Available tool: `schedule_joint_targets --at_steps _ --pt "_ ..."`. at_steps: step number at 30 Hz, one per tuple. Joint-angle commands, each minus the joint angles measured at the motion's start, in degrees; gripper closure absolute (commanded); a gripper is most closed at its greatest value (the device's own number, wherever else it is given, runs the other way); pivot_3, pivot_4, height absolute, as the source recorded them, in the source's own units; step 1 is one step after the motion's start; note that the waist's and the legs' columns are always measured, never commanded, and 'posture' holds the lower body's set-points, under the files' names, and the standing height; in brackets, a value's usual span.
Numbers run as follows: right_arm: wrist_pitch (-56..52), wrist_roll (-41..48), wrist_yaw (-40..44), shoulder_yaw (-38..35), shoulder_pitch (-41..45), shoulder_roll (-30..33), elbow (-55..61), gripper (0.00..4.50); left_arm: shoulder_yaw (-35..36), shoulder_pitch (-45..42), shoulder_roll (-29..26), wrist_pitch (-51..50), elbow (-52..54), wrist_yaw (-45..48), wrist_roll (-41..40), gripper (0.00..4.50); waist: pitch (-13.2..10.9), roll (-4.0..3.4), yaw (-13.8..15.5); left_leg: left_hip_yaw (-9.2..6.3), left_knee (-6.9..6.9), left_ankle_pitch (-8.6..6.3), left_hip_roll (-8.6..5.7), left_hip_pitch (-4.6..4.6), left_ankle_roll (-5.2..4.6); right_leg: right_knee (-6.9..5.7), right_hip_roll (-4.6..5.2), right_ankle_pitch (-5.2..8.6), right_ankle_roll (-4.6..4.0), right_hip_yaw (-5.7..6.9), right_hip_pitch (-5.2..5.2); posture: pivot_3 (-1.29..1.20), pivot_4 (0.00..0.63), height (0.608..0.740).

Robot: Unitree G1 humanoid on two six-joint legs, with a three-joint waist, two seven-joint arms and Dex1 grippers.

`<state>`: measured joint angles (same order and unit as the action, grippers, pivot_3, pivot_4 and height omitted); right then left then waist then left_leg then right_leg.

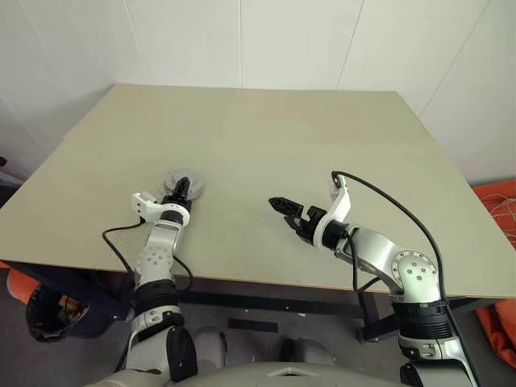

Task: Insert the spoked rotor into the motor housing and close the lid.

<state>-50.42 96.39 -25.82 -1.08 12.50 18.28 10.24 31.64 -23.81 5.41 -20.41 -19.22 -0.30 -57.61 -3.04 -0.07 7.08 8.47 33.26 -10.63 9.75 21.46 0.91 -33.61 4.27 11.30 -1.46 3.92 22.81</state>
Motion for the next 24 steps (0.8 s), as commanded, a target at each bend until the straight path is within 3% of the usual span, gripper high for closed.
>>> schedule_joint_targets --at_steps 1,5,12,24 --pt "-0.02 0.4 0.47 -0.92 0.5 -0.03 3.06 0.0 0.01 -2.63 0.15 2.2 2.66 -1.0 0.49 2.42 0.0 0.06 -0.01 -0.01 0.01 0.0 0.0 0.0 0.0 0.0 0.0 0.0 0.0 0.0 0.0 0.0 0.0 0.74" --pt "-0.12 0.38 0.48 -0.76 0.68 -0.11 3.06 0.0 0.21 -2.41 0.65 2.56 3.21 -3.94 0.87 2.42 0.01 0.08 -0.01 -0.01 0.03 0.0 0.0 -0.03 0.0 -0.04 0.01 0.0 0.0 0.0 -0.03 0.0 0.0 0.74" --pt "-0.27 0.21 0.43 -0.71 0.74 -0.08 2.98 0.0 -0.38 -0.96 0.15 0.56 4.98 -8.12 1.04 0.13 0.03 0.09 -0.23 -0.01 0.02 -0.01 0.01 -0.3 -0.01 -0.05 0.01 0.01 -0.02 -0.01 -0.38 0.0 0.0 0.74" --pt "-0.85 0.31 0.63 -0.67 0.71 0.15 2.61 0.0 0.06 11.63 0.33 -10.93 22.21 -23.69 -5.86 0.02 0.3 0.16 -1.9 -0.04 0.0 -0.14 0.01 -0.35 -0.22 0.03 0.01 0.06 -0.07 -0.03 -0.44 0.0 0.0 0.74"
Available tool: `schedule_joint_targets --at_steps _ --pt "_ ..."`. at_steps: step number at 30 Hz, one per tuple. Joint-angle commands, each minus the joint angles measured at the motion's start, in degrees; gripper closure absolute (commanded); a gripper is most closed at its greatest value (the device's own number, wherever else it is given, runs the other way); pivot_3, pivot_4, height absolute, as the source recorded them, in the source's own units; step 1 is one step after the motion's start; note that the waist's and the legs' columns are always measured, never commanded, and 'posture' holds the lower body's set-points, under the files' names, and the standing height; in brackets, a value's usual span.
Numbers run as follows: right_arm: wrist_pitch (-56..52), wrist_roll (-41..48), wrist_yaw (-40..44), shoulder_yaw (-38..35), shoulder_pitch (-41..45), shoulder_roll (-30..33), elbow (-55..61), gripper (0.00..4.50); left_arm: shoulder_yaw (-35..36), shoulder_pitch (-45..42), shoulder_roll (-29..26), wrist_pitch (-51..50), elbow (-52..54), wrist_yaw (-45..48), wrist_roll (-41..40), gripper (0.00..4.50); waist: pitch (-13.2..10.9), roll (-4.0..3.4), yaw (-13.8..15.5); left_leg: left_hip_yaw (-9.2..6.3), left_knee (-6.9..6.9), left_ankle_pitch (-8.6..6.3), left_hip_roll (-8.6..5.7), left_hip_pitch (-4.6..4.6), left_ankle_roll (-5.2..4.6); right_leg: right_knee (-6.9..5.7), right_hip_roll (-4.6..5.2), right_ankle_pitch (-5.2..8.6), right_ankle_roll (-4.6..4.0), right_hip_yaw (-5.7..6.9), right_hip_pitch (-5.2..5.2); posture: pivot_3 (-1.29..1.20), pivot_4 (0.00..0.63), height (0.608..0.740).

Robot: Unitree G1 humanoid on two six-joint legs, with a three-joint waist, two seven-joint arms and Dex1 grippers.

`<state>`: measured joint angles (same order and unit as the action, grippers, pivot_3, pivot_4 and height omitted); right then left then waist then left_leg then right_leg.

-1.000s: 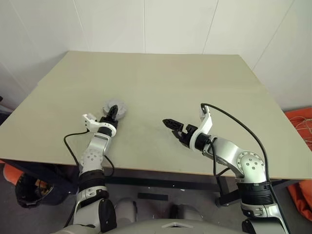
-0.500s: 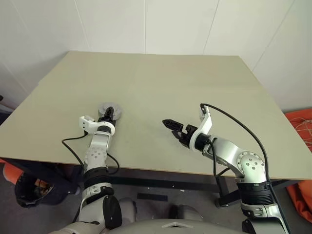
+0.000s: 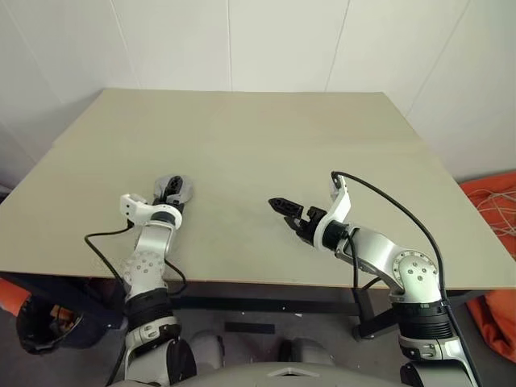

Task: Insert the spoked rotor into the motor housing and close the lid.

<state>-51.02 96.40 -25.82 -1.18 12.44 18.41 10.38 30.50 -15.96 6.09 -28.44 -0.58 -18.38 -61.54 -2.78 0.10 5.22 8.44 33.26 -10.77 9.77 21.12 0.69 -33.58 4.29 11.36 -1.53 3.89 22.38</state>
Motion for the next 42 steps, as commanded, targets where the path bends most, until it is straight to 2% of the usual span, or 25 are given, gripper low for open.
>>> schedule_joint_targets --at_steps 1,6,9,10,13,17,24,29,34,42 --pt "-0.33 0.33 0.65 -0.53 0.81 0.02 2.48 0.0 1.18 4.71 -0.5 -3.73 4.76 -6.8 -2.81 0.02 0.08 -0.01 -0.08 0.01 0.0 -0.01 0.0 -0.01 -0.02 0.03 0.0 0.03 -0.04 0.0 -0.01 0.0 0.0 0.74" --pt "-0.77 0.5 0.84 -0.46 1.21 -0.09 2.26 0.0 -1.28 9.27 -4.33 -12.88 10.26 -12.78 -9.02 0.02 0.37 -0.03 -0.42 0.02 0.02 -0.02 -0.01 -0.04 -0.03 0.08 0.0 0.1 -0.14 0.0 -0.04 0.0 0.0 0.74" --pt "-1.31 -0.85 1.72 -0.43 1.01 0.58 2.43 0.0 -5.79 7.92 -9.32 -16.75 12.68 -6.1 -9.55 0.02 0.42 -0.02 -0.53 0.01 0.03 -0.02 -0.02 -0.06 -0.02 0.11 -0.01 0.11 -0.14 0.02 -0.06 0.0 0.0 0.74" --pt "-1.48 -4.32 3.58 0.11 0.63 1.85 3.53 0.0 -7.46 6.87 -10.95 -17.0 13.08 -2.46 -8.6 0.02 0.41 -0.01 -0.49 0.01 0.06 -0.01 -0.02 -0.06 -0.01 0.13 -0.01 0.11 -0.14 0.05 -0.04 0.0 0.0 0.74" --pt "0.5 -14.51 9.53 1.1 -1.79 4.33 7.95 0.0 -15.89 4.41 -17.53 -13.27 13.33 11.81 1.94 0.02 0.39 0.09 0.49 -0.02 0.14 0.03 0.0 0.08 0.05 0.37 -0.02 0.01 0.03 0.09 -0.01 0.0 0.0 0.74" --pt "7.55 -31.69 18.24 3.74 -5.83 7.29 13.87 0.0 -24.35 3.6 -21.53 -1.32 9.69 24.4 17.34 0.02 0.4 0.09 0.46 0.04 0.09 0.04 0.01 0.07 0.05 0.79 0.01 -0.13 0.26 0.0 -0.27 0.0 0.0 0.74" --pt "27.91 -63.59 27.7 9.41 -16.89 9.86 16.46 0.0 -33.4 4.98 -20.99 21.98 1.31 35.55 38.39 0.02 0.41 0.12 0.46 0.06 -0.05 -0.01 -0.03 0.11 -0.04 0.85 0.04 -0.15 0.31 -0.09 -0.2 0.0 0.0 0.74" --pt "38.38 -77.48 23.94 6.58 -21.08 5.33 10.79 0.0 -34.97 5.79 -19.63 37.63 -9.09 35.52 49.75 0.02 0.41 0.1 0.1 0.09 -0.18 -0.08 -0.02 0.02 -0.15 0.85 0.02 -0.13 0.27 -0.09 -0.18 0.0 0.0 0.74" --pt "41.97 -82.89 24.46 6.0 -22.53 1.71 9.4 0.0 -33.13 5.34 -17.97 39.61 -10.85 36.25 50.27 0.02 0.39 0.09 0.06 0.12 -0.14 -0.21 -0.02 -0.07 -0.36 0.85 0.04 -0.12 0.24 -0.11 -0.22 0.0 0.0 0.74" --pt "41.03 -85.61 25.03 3.11 -22.99 -2.39 9.59 0.0 -31.72 5.15 -16.99 38.81 -9.35 36.03 50.92 0.02 0.39 0.06 0.0 0.14 -0.14 -0.22 0.0 -0.28 -0.38 0.79 0.04 -0.15 0.14 -0.18 -0.36 0.0 0.0 0.74"
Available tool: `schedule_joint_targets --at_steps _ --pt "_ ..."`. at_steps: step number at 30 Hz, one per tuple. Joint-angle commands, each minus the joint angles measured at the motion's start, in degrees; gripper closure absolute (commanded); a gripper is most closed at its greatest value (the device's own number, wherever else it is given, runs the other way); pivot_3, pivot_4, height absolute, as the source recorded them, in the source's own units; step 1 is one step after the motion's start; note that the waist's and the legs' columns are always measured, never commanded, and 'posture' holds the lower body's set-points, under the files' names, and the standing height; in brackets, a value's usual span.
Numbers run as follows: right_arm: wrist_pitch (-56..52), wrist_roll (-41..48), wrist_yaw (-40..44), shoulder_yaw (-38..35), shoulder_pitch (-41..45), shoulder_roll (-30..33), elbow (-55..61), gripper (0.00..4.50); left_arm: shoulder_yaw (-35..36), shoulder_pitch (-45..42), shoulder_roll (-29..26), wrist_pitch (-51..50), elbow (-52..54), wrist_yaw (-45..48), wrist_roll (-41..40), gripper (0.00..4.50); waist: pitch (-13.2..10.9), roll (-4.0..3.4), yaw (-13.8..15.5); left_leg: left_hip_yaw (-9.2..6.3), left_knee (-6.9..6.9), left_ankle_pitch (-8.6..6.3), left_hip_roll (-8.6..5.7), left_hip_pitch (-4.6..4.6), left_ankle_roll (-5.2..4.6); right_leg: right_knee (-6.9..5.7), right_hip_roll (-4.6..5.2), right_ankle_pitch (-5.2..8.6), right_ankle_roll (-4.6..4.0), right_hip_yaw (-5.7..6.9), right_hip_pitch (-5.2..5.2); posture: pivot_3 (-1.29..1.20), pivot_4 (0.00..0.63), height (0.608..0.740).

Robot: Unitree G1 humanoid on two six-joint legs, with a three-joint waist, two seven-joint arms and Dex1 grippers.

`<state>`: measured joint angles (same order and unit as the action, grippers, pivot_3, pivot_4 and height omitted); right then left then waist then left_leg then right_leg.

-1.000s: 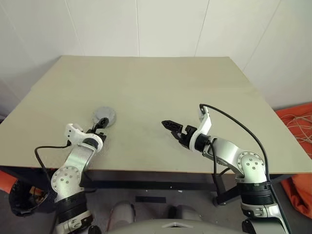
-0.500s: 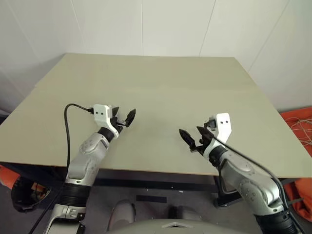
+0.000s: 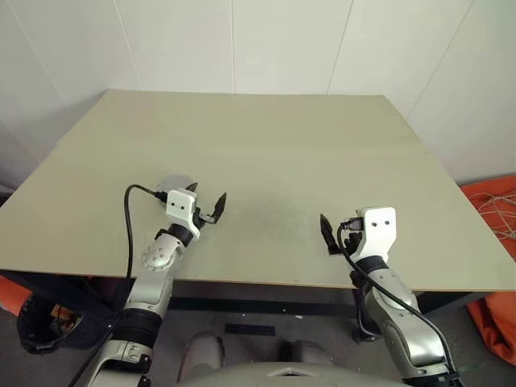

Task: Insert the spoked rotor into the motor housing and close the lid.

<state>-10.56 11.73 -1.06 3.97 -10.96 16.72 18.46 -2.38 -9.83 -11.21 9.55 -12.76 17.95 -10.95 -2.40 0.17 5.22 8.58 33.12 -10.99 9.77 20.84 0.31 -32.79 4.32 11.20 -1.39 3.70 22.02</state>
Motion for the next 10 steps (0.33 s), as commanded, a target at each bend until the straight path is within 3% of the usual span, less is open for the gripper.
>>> schedule_joint_targets --at_steps 1,10 --pt "0.53 -1.26 0.55 -2.22 0.48 -0.99 1.46 0.0 1.42 -1.02 0.5 0.79 2.84 -0.48 0.35 0.02 0.0 -0.03 -0.01 0.0 0.0 0.0 0.0 0.0 -0.01 0.0 0.0 -0.01 -0.01 0.0 0.0 0.0 0.0 0.74" --pt "-0.31 -3.2 2.27 -3.37 1.68 -2.51 0.9 0.0 2.68 -2.39 1.52 0.36 1.81 -1.09 0.71 0.02 -0.04 -0.11 -0.06 0.04 -0.01 -0.01 0.0 -0.19 -0.02 -0.05 0.0 -0.01 -0.04 -0.06 -0.11 0.0 0.0 0.74"
